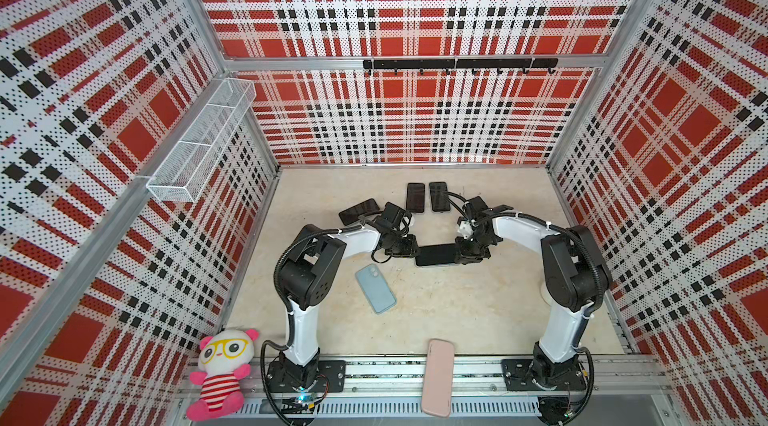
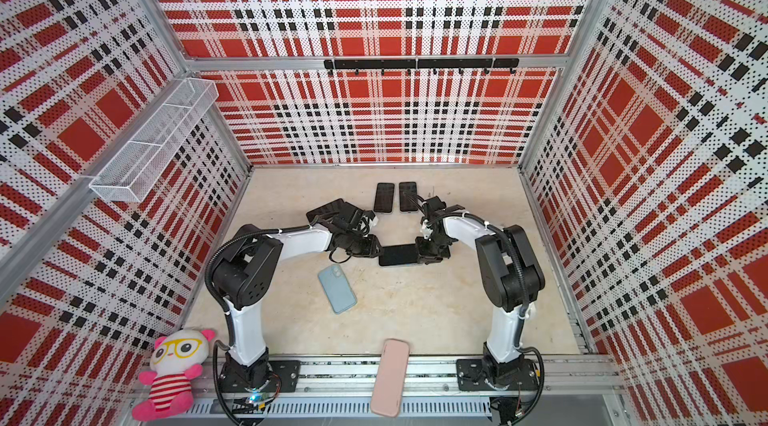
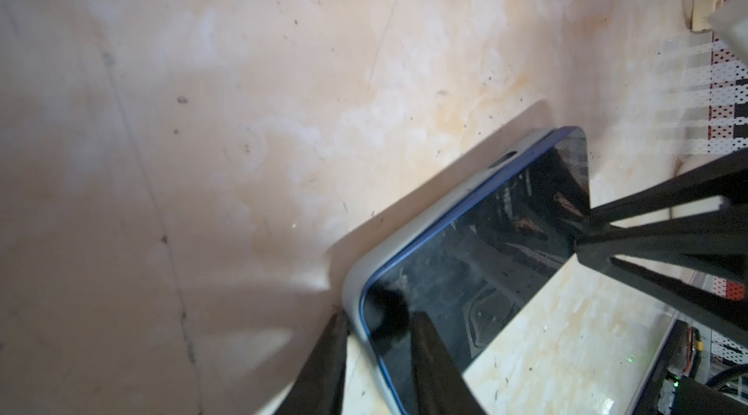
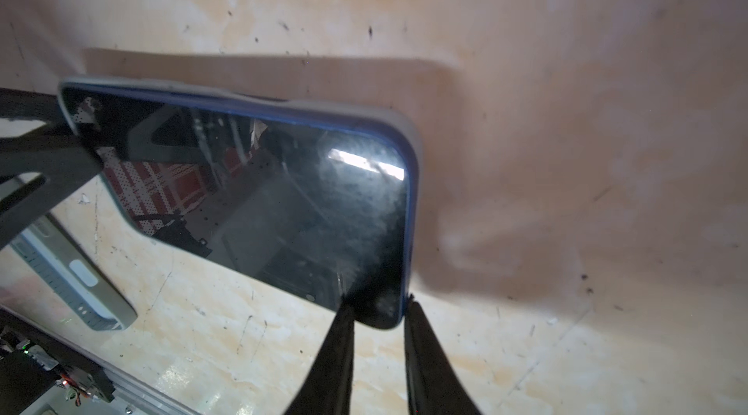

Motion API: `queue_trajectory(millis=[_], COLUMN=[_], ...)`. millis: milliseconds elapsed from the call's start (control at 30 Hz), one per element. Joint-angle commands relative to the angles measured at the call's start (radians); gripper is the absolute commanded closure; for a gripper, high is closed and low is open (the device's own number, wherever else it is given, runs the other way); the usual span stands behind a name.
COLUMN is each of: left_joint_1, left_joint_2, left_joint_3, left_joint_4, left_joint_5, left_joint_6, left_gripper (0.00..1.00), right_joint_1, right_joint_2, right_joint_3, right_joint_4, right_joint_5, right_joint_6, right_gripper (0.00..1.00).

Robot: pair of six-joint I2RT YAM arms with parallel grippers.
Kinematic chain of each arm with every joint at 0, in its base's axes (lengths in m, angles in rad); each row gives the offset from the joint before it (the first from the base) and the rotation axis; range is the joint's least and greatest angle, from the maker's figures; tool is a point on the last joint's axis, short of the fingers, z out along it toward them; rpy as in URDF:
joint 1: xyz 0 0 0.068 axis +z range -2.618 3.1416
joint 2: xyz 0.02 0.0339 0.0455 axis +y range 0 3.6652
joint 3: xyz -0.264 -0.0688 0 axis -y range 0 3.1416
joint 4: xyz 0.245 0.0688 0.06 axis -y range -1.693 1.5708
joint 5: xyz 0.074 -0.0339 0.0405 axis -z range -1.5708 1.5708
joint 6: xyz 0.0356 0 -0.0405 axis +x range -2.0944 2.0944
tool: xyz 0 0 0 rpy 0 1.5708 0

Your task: Put the phone into the phone case

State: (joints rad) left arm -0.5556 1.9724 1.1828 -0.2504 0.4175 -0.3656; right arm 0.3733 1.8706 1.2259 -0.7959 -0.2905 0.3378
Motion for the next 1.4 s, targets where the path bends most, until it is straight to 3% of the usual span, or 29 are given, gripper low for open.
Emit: queue_trajectory(millis=[0,600,1133,1233,1367], left_joint_1=[-0.029,-0.053,-0.053,-0.053,-0.047], left_joint_2=[0.043,0.057,0.077,0.079,0.076], left_joint_3=[-0.012,-0.006,0.0,0.002,0.002], left_joint_4=[-0.047,-0.056,-0.066,-0.068,-0.072], left_joint_5=[0.001,-0.016,-0.029,-0.031,-0.034], left_joint_6=[0.001,0.008,0.018,0.021,0.024], left_gripper=[0.69,0.7,0.7,0.7,0.7], right_joint_1=[0.014,0.092,0.141,0.141,0.121], right_joint_2=[0.054,0.205,0.364,0.337,0.192], right_joint_3=[-0.004,-0.068,-0.106,-0.102,-0.043], right_joint_4=[0.014,0.105,0.212,0.198,0.055], right_joint_5=[0.01,0.06,0.016,0.026,0.107], right_joint_6=[-0.004,0.069,0.113,0.105,0.072], right_gripper=[0.78,0.85,0.88,0.88,0.86])
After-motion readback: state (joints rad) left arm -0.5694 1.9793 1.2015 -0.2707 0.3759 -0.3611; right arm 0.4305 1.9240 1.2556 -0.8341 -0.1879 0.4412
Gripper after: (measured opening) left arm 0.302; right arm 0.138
